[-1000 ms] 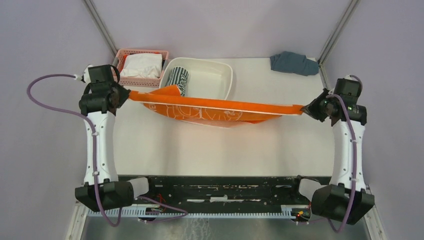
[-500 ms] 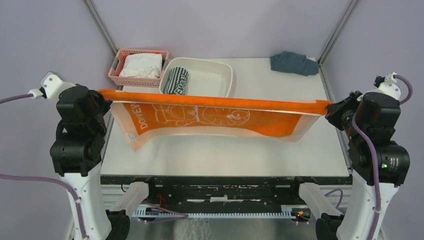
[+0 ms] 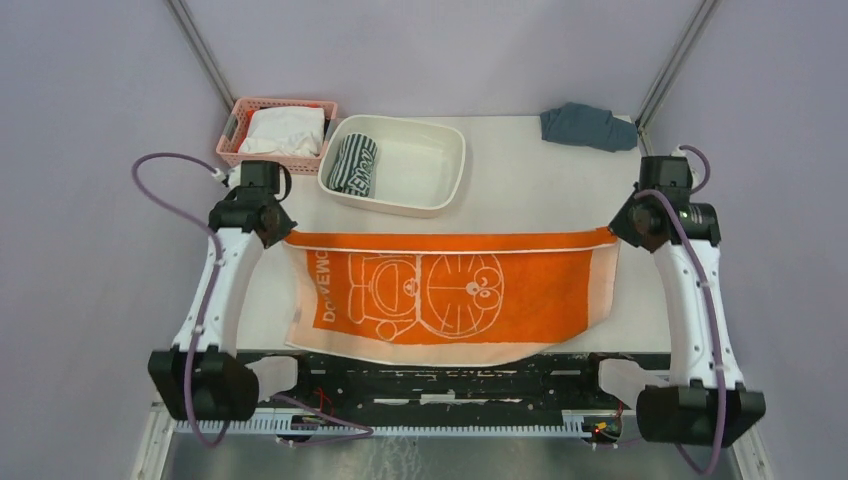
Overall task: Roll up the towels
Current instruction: Flatten out the towel at the center of the board, then fold the towel at the center of the board.
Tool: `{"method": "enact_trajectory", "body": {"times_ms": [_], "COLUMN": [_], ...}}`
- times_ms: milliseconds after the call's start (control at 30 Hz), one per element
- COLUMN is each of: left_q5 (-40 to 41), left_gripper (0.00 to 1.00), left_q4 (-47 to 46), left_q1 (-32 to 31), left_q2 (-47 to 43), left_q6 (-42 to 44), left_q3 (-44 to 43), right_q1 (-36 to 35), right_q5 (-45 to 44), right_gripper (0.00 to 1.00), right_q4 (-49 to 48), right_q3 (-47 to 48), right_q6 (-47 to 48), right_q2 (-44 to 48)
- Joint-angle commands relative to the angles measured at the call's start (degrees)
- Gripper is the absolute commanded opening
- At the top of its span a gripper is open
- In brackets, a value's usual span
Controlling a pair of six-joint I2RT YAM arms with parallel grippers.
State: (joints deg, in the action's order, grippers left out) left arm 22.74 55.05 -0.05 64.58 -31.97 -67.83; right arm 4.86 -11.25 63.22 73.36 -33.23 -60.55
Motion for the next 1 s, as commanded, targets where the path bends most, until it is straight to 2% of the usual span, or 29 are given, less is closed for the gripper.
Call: {"method": "enact_trajectory", "body": {"times_ms": [0,200,333,567,700,833,967], "left_q5": [-5.6,-10.1,-11.6,-10.8,-12.4,-10.7,-11.9], "left_gripper": [0.03,0.03,0.03,0.03,0.03,0.03,0.03], "left_q4": [-12.3,-15.6,-14.9,-15.6,-14.3,-16.3,-17.0], "left_q1": [0.6,0.6,0.6,1.5,1.6,2.6,3.6], "left_q2": [9.2,26.3,31.6,31.0,28.9,24.8,25.6], "left_q6": [0.4,-1.5,-2.0,-2.7,-2.7,-3.1,-3.0], "left_q3": [-0.7,-9.5,-13.9,-14.8,-14.8,-11.3,-12.3], "right_q1": [1.2,4.5,5.6,7.1,8.0,9.1,11.0], "right_q5": [-1.8,6.6,10.9,14.9,16.8,15.0,15.3], "right_gripper": [0.0,0.0,0.0,0.0,0.0,0.0,0.0], "right_q4": [-14.7,-24.0,-22.5,-23.6,-20.5,-22.7,-24.0], "right_q3": [-1.1,3.6,9.8,11.8,14.2,10.4,9.0], "right_q6": [0.0,-0.2,-0.1,-0.7,-0.2,-0.7,-2.5], "right_q2": [-9.2,-25.0,-32.5,-35.0,-35.1,-31.5,-31.6]}}
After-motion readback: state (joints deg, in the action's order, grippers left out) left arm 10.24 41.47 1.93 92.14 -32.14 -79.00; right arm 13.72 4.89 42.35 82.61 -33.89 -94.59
